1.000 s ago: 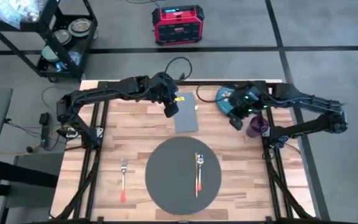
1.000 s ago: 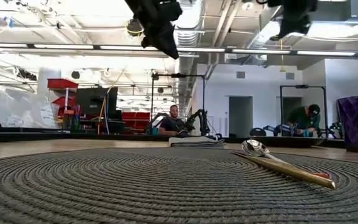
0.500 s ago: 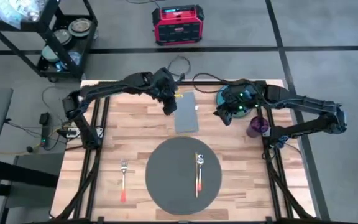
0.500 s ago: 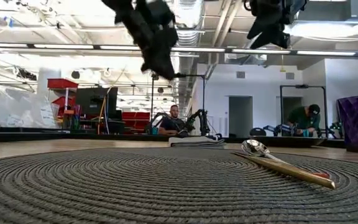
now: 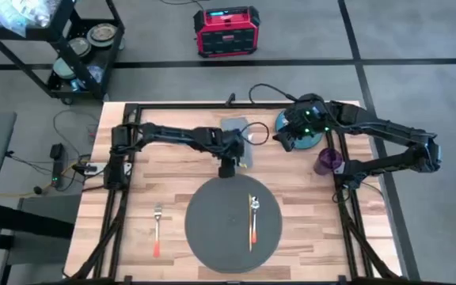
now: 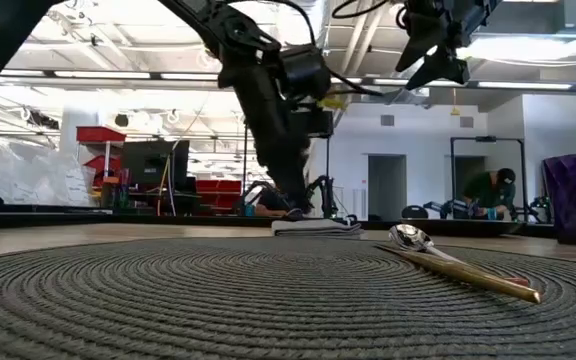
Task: Set table place
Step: Put the orange fork on the gray table napkin
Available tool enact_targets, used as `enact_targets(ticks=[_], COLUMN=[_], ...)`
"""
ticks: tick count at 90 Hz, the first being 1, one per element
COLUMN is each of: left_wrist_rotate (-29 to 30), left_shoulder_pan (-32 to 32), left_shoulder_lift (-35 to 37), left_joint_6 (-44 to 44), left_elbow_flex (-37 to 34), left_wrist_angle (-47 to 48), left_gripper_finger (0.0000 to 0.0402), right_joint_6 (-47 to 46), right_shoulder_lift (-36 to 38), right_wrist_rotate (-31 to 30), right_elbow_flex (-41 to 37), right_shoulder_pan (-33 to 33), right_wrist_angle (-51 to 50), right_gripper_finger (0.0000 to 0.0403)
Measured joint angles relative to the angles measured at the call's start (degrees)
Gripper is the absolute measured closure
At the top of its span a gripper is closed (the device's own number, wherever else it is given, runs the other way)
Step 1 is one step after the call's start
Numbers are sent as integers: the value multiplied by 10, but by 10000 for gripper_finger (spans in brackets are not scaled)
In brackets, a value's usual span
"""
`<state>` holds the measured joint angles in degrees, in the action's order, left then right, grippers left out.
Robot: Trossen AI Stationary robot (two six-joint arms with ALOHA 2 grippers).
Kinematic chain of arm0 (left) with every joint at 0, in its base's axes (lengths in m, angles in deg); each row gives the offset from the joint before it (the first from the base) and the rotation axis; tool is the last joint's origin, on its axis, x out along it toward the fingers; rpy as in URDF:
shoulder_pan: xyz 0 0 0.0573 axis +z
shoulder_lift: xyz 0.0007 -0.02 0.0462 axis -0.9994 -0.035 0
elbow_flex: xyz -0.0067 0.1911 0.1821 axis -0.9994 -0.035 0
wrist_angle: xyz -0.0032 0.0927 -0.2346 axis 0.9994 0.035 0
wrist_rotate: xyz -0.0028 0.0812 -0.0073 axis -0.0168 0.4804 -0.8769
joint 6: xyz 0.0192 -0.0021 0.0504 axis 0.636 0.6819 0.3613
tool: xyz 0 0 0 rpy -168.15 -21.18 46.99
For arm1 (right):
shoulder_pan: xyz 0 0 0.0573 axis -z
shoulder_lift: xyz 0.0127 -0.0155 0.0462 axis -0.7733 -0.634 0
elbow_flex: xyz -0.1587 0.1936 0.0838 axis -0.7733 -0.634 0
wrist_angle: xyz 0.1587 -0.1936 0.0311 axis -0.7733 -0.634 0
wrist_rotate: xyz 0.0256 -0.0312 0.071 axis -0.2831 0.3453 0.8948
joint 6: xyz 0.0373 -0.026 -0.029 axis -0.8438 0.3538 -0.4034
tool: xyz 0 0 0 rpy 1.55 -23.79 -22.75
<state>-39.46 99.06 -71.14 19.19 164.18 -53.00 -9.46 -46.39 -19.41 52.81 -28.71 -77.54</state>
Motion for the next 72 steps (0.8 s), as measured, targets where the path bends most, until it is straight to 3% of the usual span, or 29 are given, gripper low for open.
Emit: enact_targets(ticks=[15, 25, 44, 56, 72], left_wrist_rotate=[8, -27, -25, -21, 26], left_shoulder_pan=[4, 8, 16, 10, -40], left_shoulder_lift=[3, 5, 14, 79, 247], left_joint_6=[-4, -11, -76, -189, -517], left_elbow_flex=[1, 2, 1, -21, -127], left_wrist_angle=[0, 16, 225, 295, 274], left_gripper_finger=[276, 276, 276, 276, 276], right_joint_6=[5, 6, 6, 12, 21], right_shoulder_lift=[0, 0, 0, 0, 0], right_wrist_rotate=[0, 0, 0, 0, 0], right_elbow_flex=[0, 0, 0, 0, 1], right_shoulder_pan=[4, 7, 7, 7, 11], right_wrist_angle=[0, 0, -6, -6, -12], right_gripper_finger=[223, 223, 223, 223, 223])
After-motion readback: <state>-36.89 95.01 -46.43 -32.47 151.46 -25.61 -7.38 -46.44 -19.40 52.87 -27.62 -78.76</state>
